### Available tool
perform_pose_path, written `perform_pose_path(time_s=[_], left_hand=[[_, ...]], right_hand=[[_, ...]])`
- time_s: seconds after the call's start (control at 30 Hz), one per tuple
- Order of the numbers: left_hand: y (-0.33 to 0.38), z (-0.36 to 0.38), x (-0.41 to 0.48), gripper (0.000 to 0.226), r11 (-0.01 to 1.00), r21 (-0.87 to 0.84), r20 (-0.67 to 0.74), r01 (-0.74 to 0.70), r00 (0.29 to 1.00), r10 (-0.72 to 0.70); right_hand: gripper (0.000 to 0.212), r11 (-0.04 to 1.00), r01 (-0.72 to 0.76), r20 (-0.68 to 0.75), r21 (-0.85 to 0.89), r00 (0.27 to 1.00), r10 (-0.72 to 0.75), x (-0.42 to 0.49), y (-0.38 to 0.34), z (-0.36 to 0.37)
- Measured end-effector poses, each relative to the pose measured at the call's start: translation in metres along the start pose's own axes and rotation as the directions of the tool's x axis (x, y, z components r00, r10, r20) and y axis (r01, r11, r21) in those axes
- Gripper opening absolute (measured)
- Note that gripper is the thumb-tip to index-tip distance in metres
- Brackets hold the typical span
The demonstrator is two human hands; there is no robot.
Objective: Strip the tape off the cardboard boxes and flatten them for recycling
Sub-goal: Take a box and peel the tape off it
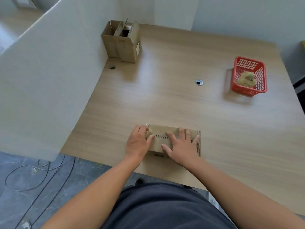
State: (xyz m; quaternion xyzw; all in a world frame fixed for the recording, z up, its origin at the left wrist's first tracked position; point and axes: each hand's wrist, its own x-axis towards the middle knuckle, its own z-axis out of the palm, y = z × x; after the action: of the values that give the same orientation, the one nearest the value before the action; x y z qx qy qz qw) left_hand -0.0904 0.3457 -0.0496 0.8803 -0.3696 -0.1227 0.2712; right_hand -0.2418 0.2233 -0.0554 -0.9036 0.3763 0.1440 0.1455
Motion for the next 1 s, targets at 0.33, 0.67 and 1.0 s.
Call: perform_pose_path(time_s=[0.33,0.67,1.0], left_hand=[[-0.013,0.003,-0.008,0.032,0.994,-0.093,-0.029,-0.052,0.998,0.049],[-0.026,-0.005,0.009,0.021,0.984,-0.175,-0.003,0.040,0.999,-0.041],[-0.023,-0.020,0.035,0.069,0.991,-0.098,0.288,0.093,0.956,-0.061]], right_hand=[[0.072,0.998,-0.049,-0.014,-0.027,0.999,0.049,0.004,-0.014,0.004],[0.078,0.999,-0.025,-0.140,0.020,0.990,0.028,0.008,-0.018,0.022],[0.088,0.994,-0.058,-0.063,0.097,0.996,0.064,0.012,-0.019,0.014]])
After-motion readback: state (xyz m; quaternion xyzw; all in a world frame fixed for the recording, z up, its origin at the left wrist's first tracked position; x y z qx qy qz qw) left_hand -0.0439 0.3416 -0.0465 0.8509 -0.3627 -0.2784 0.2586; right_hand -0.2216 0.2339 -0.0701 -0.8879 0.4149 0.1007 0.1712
